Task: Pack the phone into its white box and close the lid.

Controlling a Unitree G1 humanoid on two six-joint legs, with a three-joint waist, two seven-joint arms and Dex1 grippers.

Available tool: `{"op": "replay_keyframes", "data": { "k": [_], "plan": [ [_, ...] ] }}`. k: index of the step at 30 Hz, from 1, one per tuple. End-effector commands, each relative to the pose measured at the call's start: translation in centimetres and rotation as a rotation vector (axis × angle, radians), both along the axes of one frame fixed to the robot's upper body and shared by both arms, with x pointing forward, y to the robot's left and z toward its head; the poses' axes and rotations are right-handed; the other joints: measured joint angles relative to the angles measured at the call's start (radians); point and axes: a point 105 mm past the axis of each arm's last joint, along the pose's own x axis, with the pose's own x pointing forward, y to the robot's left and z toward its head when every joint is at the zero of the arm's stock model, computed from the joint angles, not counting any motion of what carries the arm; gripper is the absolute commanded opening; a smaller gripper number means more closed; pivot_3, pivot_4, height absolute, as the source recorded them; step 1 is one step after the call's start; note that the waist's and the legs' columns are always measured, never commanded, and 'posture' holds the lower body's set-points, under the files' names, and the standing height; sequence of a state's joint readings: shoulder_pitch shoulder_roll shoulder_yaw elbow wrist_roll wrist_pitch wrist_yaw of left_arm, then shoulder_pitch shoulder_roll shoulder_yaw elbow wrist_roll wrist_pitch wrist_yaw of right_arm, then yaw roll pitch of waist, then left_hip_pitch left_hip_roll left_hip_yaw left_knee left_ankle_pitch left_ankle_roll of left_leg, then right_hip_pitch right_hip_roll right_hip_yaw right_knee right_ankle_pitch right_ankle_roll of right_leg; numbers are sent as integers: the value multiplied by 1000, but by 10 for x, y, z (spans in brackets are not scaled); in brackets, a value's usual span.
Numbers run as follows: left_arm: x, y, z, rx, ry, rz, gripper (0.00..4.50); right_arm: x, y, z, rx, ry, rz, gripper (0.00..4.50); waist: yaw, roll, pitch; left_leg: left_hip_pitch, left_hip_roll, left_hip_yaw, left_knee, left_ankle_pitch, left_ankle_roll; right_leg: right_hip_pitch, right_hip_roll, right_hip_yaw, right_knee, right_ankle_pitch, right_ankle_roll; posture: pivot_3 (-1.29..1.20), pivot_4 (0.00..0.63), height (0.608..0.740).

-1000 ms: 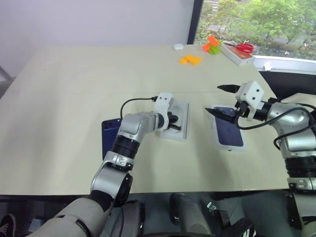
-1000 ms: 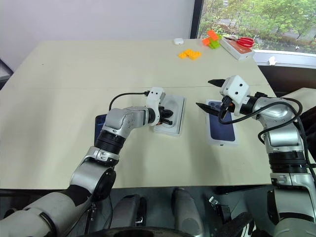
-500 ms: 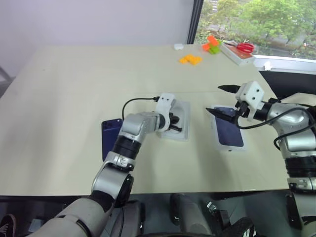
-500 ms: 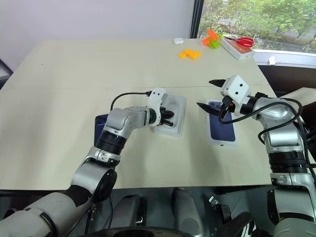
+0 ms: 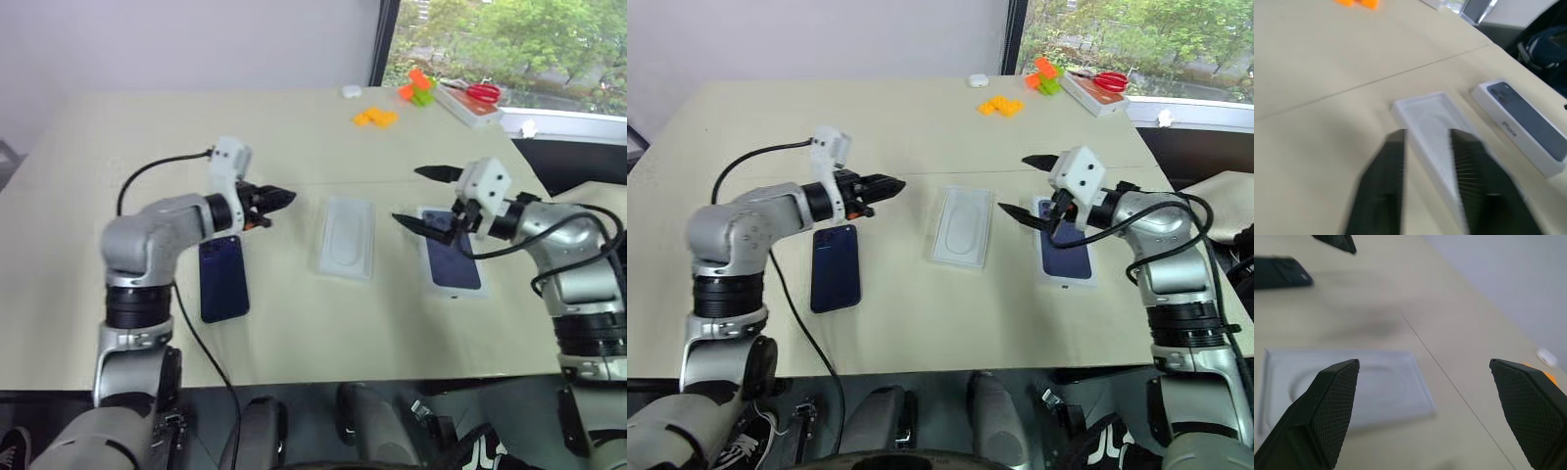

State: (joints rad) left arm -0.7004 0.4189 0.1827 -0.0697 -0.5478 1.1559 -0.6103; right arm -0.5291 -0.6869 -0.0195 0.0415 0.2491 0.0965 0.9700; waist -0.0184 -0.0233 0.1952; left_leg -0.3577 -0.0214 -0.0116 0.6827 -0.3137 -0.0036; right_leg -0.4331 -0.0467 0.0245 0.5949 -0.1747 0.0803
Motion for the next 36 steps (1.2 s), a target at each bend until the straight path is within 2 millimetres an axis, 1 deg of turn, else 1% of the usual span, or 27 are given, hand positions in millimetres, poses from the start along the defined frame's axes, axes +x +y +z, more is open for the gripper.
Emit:
{"op": "replay_keyframes", "data": {
  "k": [1, 3, 5, 8, 9, 11, 12, 14, 16, 18, 20, 21, 23, 26, 29, 33, 36],
  "plan": [
    [-13, 35, 17, -125, 41, 16, 3332, -1, 23, 10, -2, -65, 52, 4500, 0, 0, 0, 0, 0, 0, 0, 0, 0, 0, 0, 0, 0, 0, 0, 0, 150, 740],
    [-18, 47, 23, -212, 80, 31, 4382, -2, 37, 7, -12, -74, 84, 4500, 3, 0, 0, -2, 0, 0, 0, 0, 0, -2, -1, 0, 0, 0, 0, 0, 150, 740],
    [-24, 66, 24, -302, 131, 65, 4452, -4, 55, 4, 1, -69, 124, 4500, 3, 0, 0, -2, 0, -1, 0, 0, 0, -2, -1, -1, 0, 0, 0, 0, 150, 740],
    [-37, 92, 14, -310, 215, 124, 4452, 2, 73, -3, -41, -110, 132, 4500, -3, 0, 0, -2, 0, -1, 0, 0, 0, -3, -1, -1, 1, 0, 0, 0, 150, 740],
    [-40, 102, 8, -303, 261, 161, 4484, 4, 79, -3, -44, -127, 128, 4241, -4, 0, 0, -2, 0, -1, 0, 0, 0, -3, -1, -1, 1, 0, 0, 0, 150, 740],
    [-44, 114, 1, -290, 317, 203, 4500, 5, 87, -3, -64, -164, 136, 3601, -4, 0, 0, -2, 0, -1, -1, 0, -1, -4, -1, -1, 2, 0, 0, 0, 150, 740],
    [-49, 119, -2, -263, 325, 208, 4500, 7, 93, -5, -112, -217, 134, 3142, -3, 0, 0, -2, 0, -1, -1, 0, -1, -4, -1, -1, 2, 0, 0, 0, 150, 740],
    [-60, 124, -7, -185, 313, 201, 4500, 7, 106, -5, -125, -254, 156, 2165, -7, 0, 0, -2, 0, -1, -1, 0, -1, -5, -2, -1, 2, 0, -1, 0, 150, 740],
    [-69, 129, -15, -133, 351, 203, 4500, 3, 119, -3, -111, -275, 186, 1045, -7, 0, 0, -3, 0, 0, -2, 0, -1, -6, -2, 0, 2, 0, -1, 0, 150, 740],
    [-79, 137, -26, -115, 389, 209, 4500, -6, 141, -12, -191, -359, 248, 54, -4, 0, 0, -6, 0, -1, -2, 0, -2, -8, -3, -1, 2, 1, -2, 0, 150, 740],
    [-82, 143, -34, -123, 424, 227, 4500, -13, 158, -23, -251, -426, 300, 14, -3, 0, 0, -8, 0, -1, -2, 0, -3, -11, -4, -1, 2, 2, -3, 0, 150, 740],
    [-82, 144, -36, -128, 430, 231, 4500, -14, 162, -25, -261, -442, 310, 14, -2, 0, 0, -8, 0, -1, -2, 1, -3, -11, -4, -1, 2, 2, -3, 0, 150, 740],
    [-82, 148, -43, -172, 454, 257, 4500, -18, 175, -32, -256, -451, 328, 14, 1, 0, 0, -12, -1, -3, -2, 2, -5, -13, -4, -3, 2, 2, -5, 0, 150, 740],
    [-82, 151, -50, -200, 449, 279, 4500, -24, 193, -42, -312, -507, 366, 14, -1, 0, 0, -13, -1, -4, -1, 3, -6, -14, -4, -4, 2, 2, -9, 0, 150, 740],
    [-79, 150, -60, -221, 476, 305, 4500, -25, 200, -55, -369, -538, 379, 14, -1, -1, 0, -14, -1, -6, -1, 3, -7, -14, -3, -5, 2, 2, -10, 0, 150, 740],
    [-73, 134, -67, -236, 506, 297, 4500, -27, 204, -83, -455, -523, 409, 14, 1, -1, 0, -14, -1, -8, -1, 5, -10, -14, -3, -7, 2, 3, -10, 0, 150, 740],
    [-71, 125, -71, -236, 524, 296, 4500, -21, 204, -100, -488, -497, 378, 14, 0, -1, 0, -14, -1, -10, -1, 6, -12, -13, -2, -8, 3, 4, -11, 0, 150, 740]
  ]
}}
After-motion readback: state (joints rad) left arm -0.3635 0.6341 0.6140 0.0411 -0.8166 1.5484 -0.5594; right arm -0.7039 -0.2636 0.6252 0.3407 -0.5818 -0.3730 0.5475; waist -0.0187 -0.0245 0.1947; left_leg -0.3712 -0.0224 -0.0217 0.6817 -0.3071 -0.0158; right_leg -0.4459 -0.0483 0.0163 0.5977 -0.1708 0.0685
